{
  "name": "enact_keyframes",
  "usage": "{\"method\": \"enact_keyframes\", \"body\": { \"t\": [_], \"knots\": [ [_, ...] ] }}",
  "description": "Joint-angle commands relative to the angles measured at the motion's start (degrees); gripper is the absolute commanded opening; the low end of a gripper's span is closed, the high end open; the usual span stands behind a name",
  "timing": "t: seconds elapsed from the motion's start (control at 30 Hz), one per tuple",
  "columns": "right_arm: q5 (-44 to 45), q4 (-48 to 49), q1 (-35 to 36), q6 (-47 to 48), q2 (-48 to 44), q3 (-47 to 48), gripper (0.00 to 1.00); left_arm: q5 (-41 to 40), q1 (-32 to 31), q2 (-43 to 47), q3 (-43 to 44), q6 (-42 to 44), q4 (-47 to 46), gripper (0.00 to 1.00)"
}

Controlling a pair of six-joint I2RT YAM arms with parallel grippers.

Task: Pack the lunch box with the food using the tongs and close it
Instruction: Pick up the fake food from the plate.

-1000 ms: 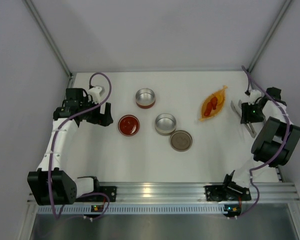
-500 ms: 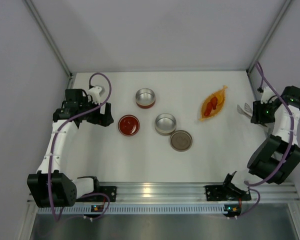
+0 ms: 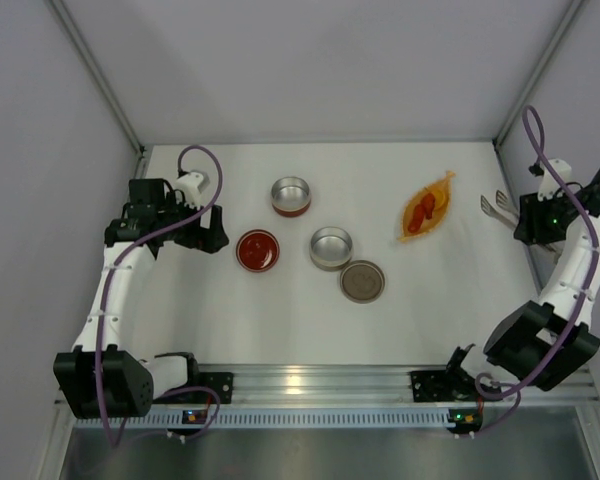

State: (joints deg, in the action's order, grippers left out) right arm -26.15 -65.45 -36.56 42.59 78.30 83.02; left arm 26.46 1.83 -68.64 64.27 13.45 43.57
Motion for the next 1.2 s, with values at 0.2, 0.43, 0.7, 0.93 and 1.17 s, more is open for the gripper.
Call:
{"method": "enact_keyframes", "body": {
  "t": [0.2,0.43,0.7,0.93,1.17],
  "knots": [
    [-11.19,-13.91,-0.1,1.89,1.59,10.05,0.4,3.87,0.02,1.76,0.33,0.17,-2.17,0.98],
    [-10.15,-8.92,5.96,-6.89,1.85,8.91,0.4,3.25,-0.07,3.51,-2.65,0.35,-3.23,0.98],
    [0.74,2.07,20.45,-20.69,1.24,3.9,0.33,1.58,0.02,2.73,-4.42,-2.29,-3.85,0.98],
    [4.7,5.24,25.04,-30.62,5.98,3.2,0.25,0.44,-0.07,2.98,-5.29,-2.47,-3.23,0.98],
    [5.85,7.97,28.47,-35.64,8.0,0.3,0.29,-0.09,0.02,3.51,-5.91,-2.38,-3.49,0.98]
  ]
}}
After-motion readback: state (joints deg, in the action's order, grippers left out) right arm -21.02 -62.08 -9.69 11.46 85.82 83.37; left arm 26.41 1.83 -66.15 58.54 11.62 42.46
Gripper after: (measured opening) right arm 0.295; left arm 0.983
